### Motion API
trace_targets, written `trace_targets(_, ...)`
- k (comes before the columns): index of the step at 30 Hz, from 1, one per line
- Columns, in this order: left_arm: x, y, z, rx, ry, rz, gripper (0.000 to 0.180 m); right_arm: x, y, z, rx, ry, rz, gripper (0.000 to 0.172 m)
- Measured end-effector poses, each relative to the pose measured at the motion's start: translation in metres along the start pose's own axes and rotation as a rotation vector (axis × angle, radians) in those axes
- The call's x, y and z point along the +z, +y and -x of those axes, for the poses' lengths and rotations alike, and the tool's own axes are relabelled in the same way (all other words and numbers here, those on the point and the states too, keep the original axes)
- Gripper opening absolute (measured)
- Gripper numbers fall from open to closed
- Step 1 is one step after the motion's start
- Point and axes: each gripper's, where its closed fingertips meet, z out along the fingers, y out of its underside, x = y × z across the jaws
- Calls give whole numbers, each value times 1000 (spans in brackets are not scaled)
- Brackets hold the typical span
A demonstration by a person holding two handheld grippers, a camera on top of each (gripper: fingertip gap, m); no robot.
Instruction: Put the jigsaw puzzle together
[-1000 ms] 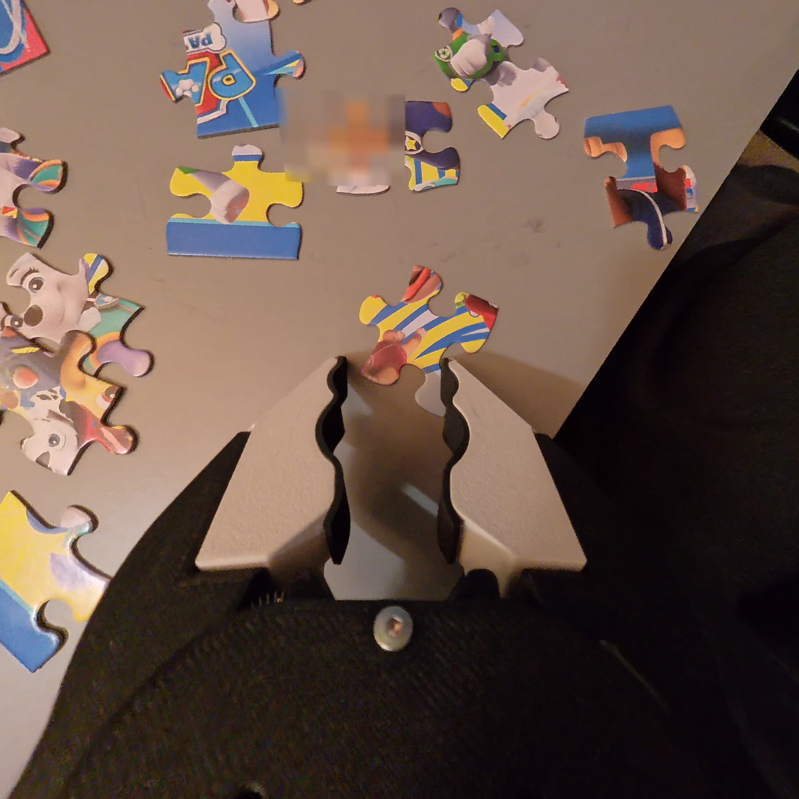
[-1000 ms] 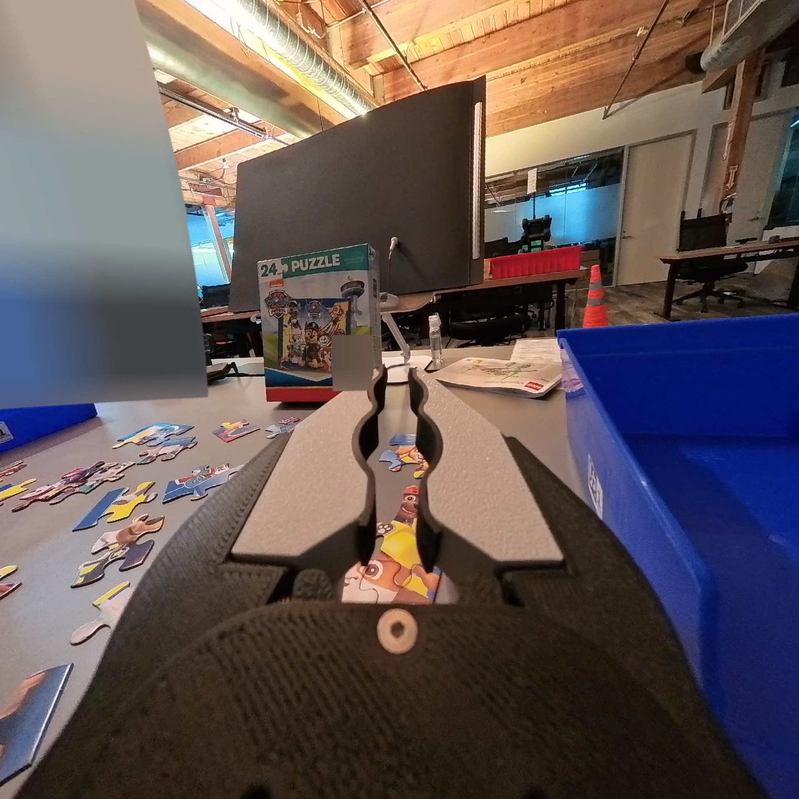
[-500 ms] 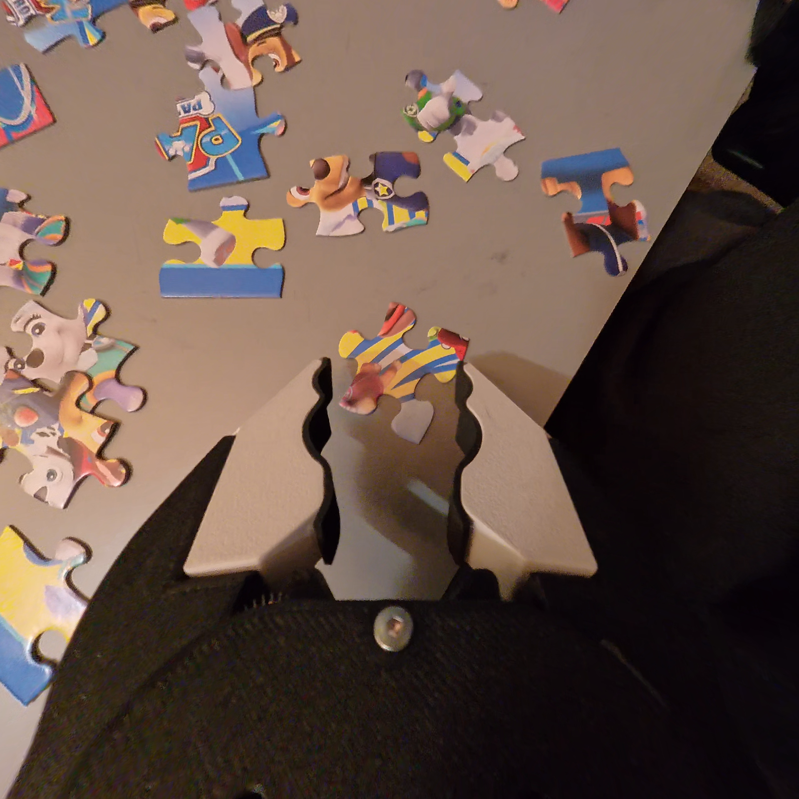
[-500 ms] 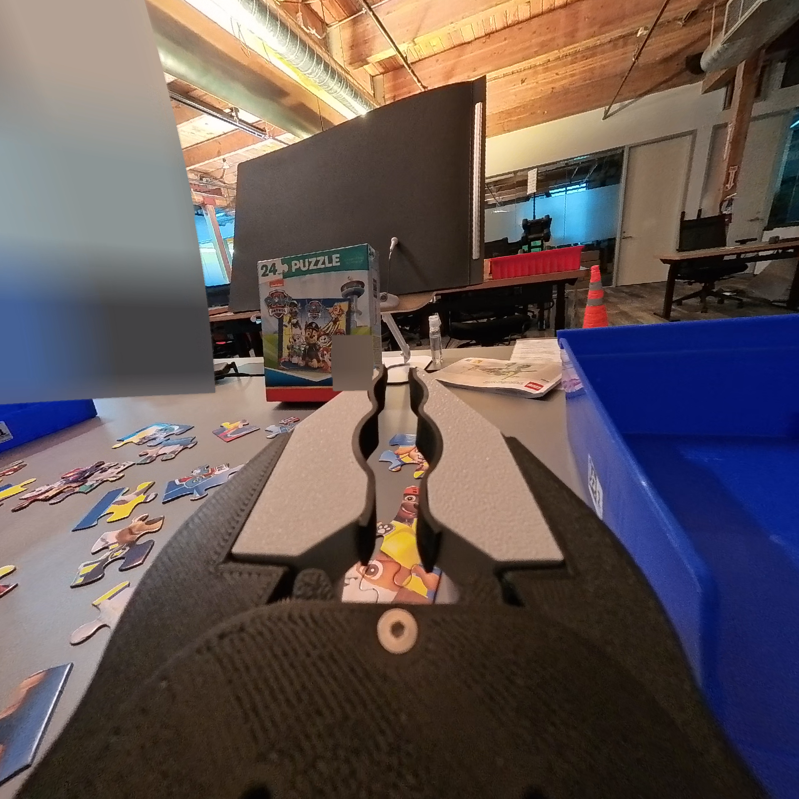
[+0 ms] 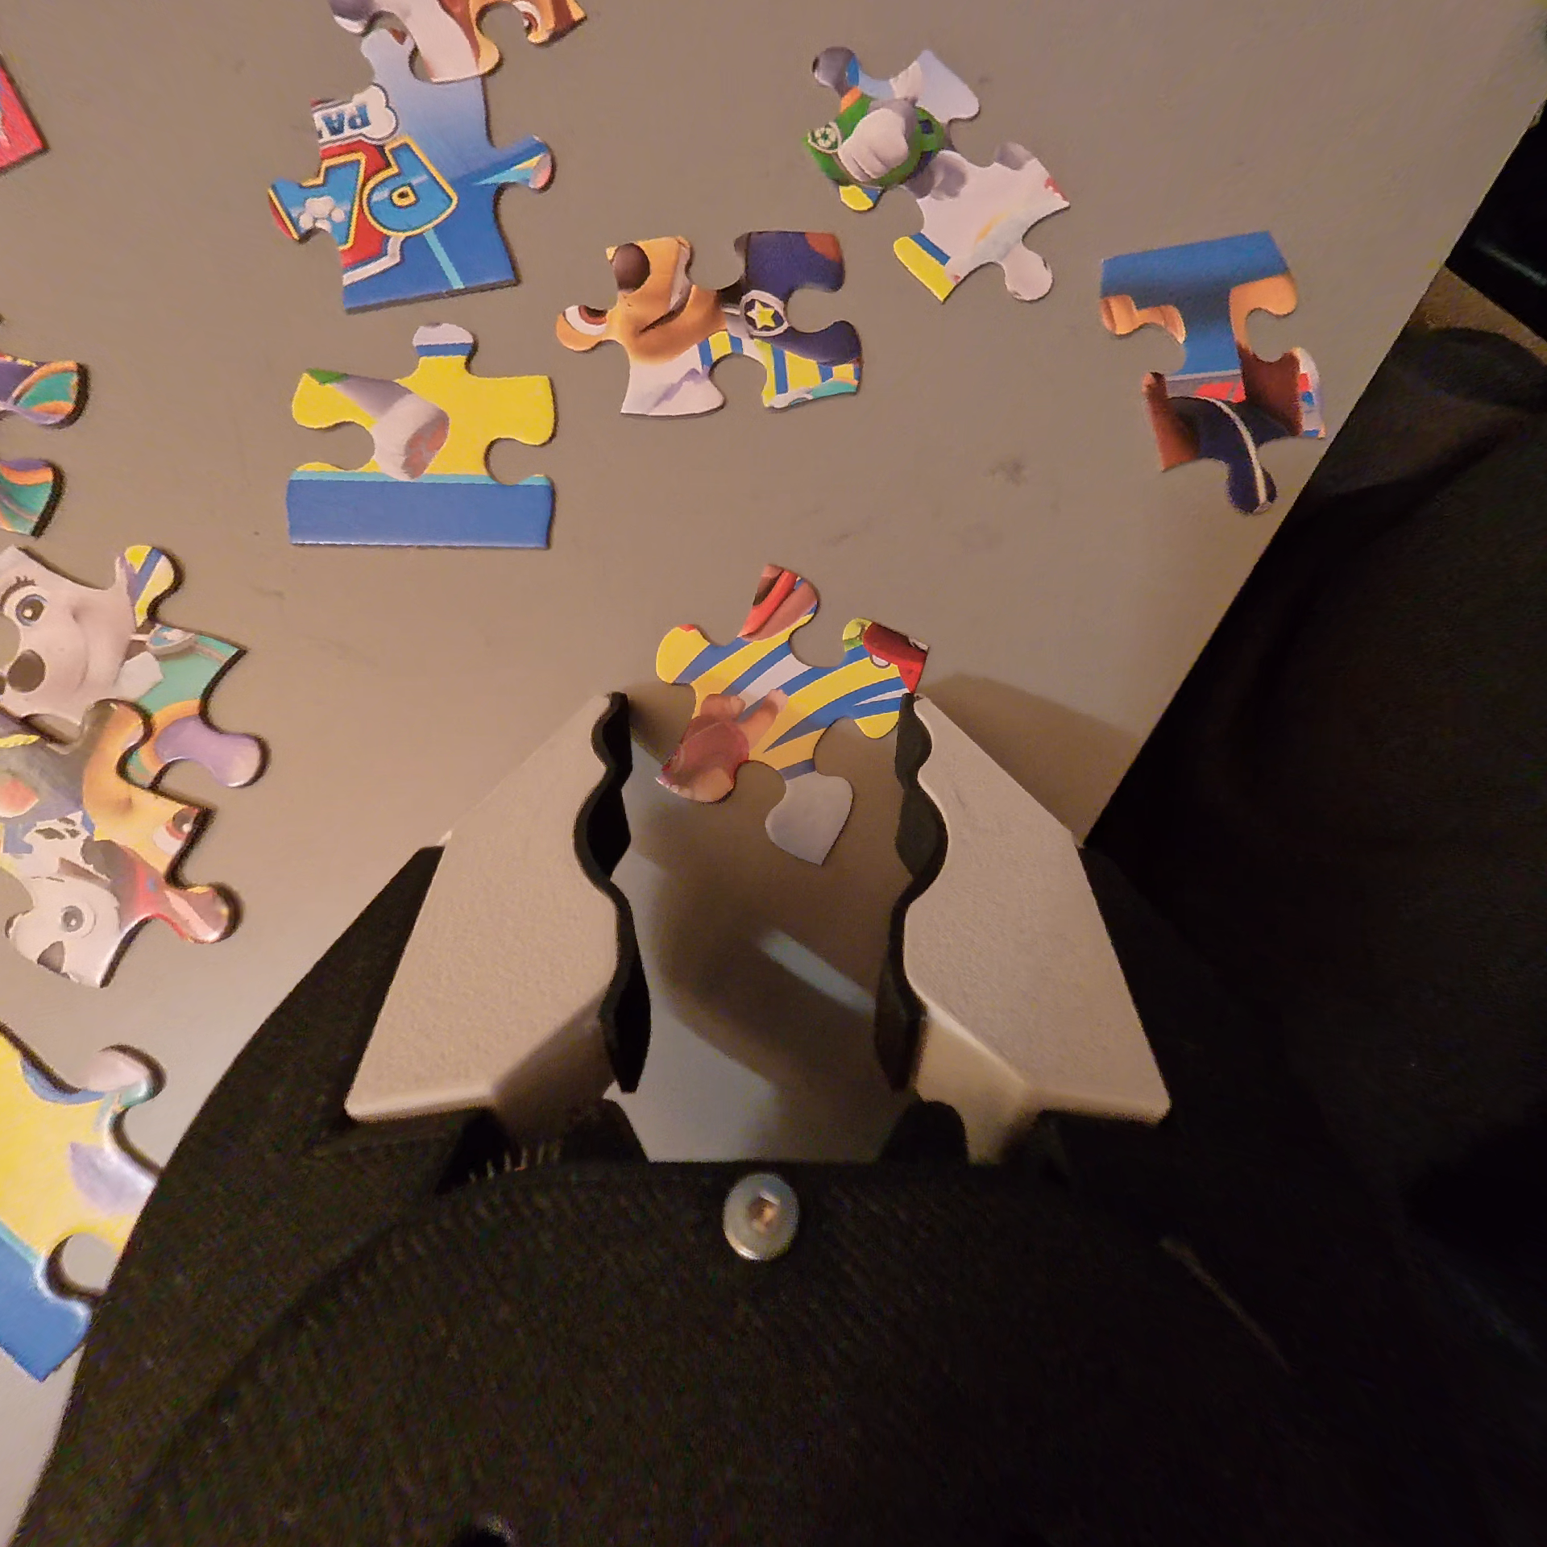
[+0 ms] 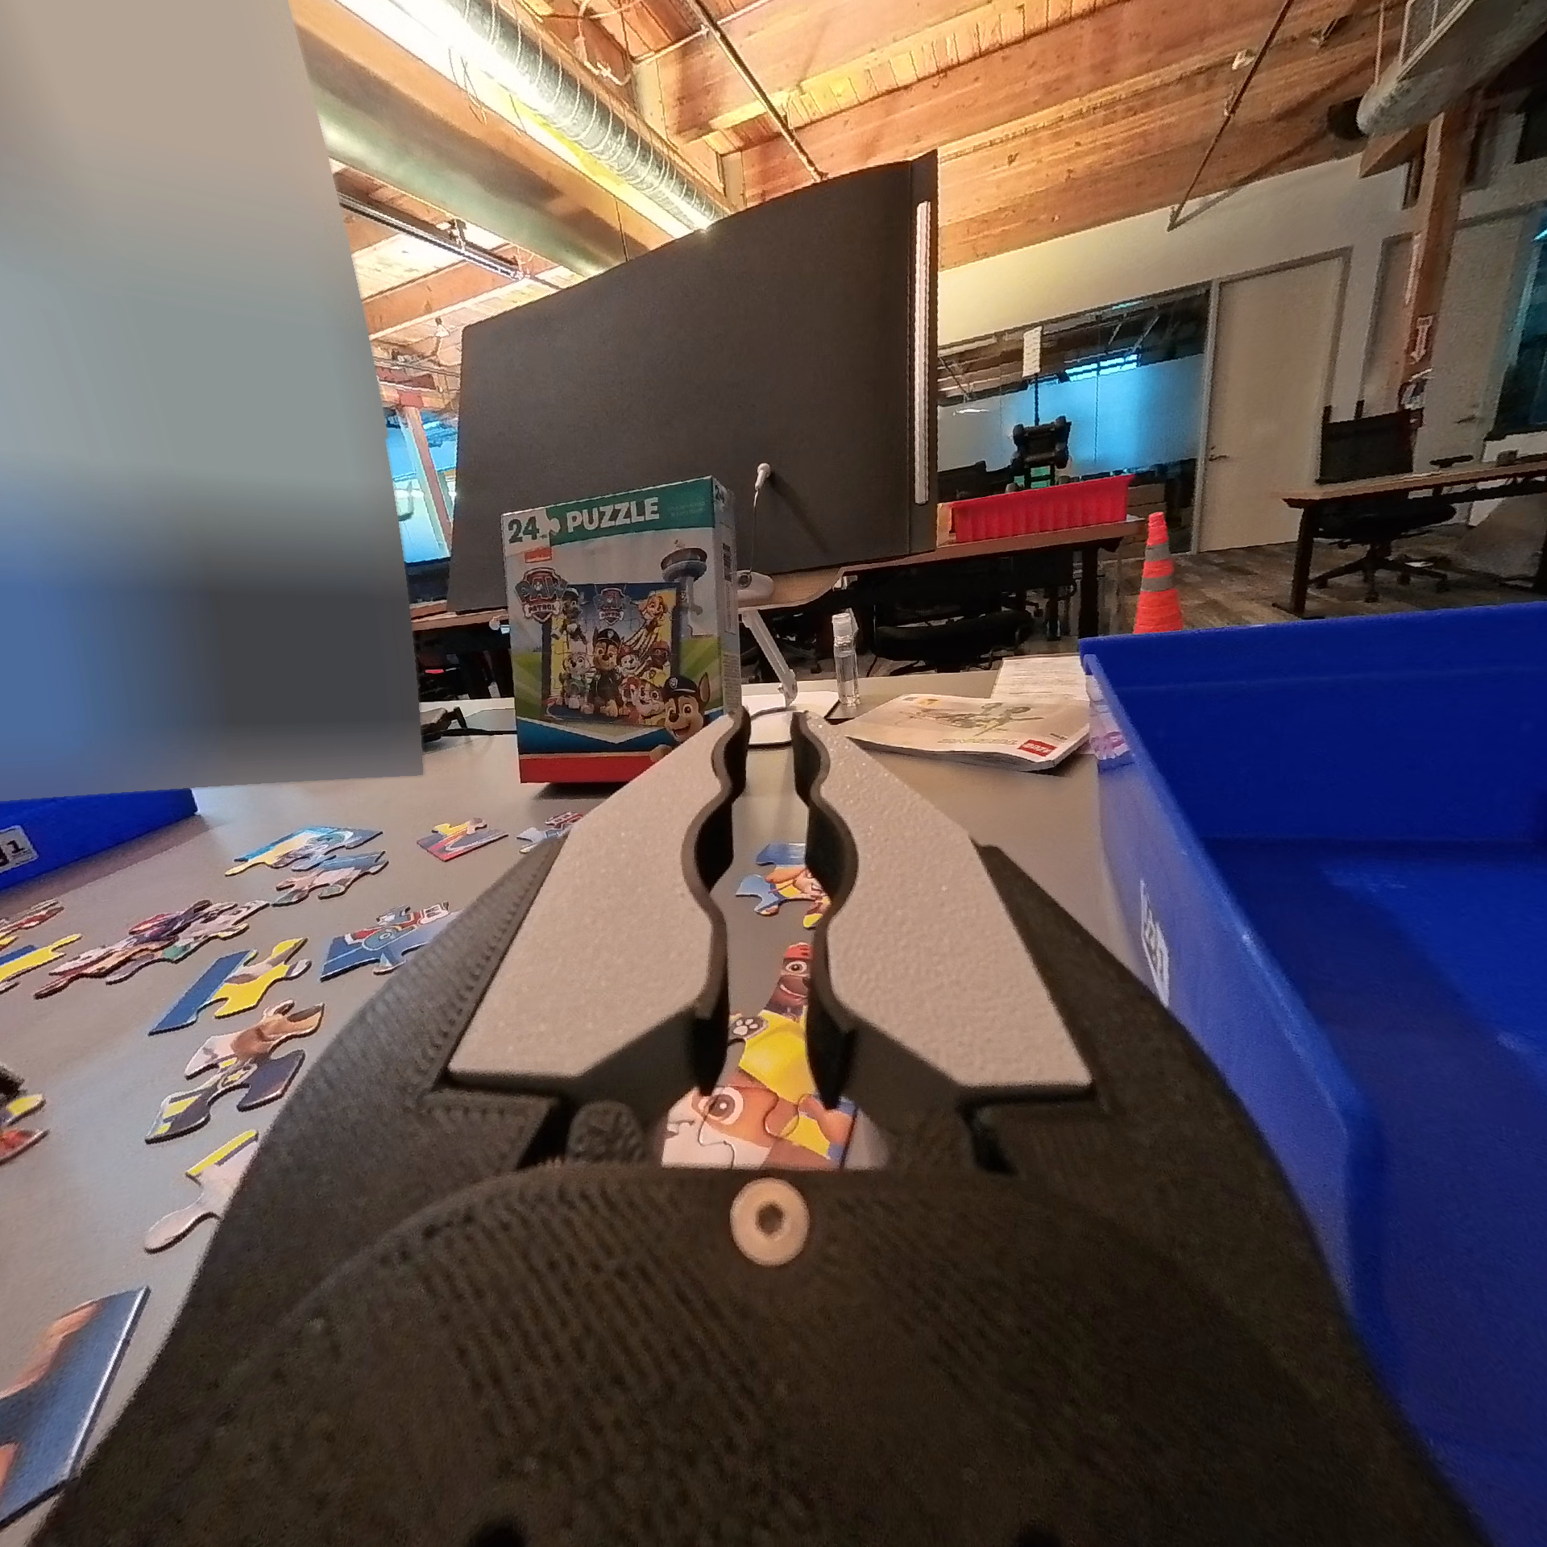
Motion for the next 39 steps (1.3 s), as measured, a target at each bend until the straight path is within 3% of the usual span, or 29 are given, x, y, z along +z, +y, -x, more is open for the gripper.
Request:
trace_targets(7,-13,-5,22,-6,-110,-12,64,1,1,2,-13,-3,7,8)
trace_targets(16,-11,-78,37,-129,-73,-389,72,3,3,3,-21,-6,17,9)
trace_targets(21,7,-111,30,-158,19,-461,82,5,6,7,-56,-8,35,9)
trace_targets(25,6,-142,30,-111,2,-587,82,6,8,11,-85,-15,51,9)
trace_targets(31,-20,-149,29,-43,-81,-810,66,8,11,15,-119,-16,65,9)
trace_targets(39,-17,-146,28,-83,5,-821,66,11,17,20,-175,-20,99,9)
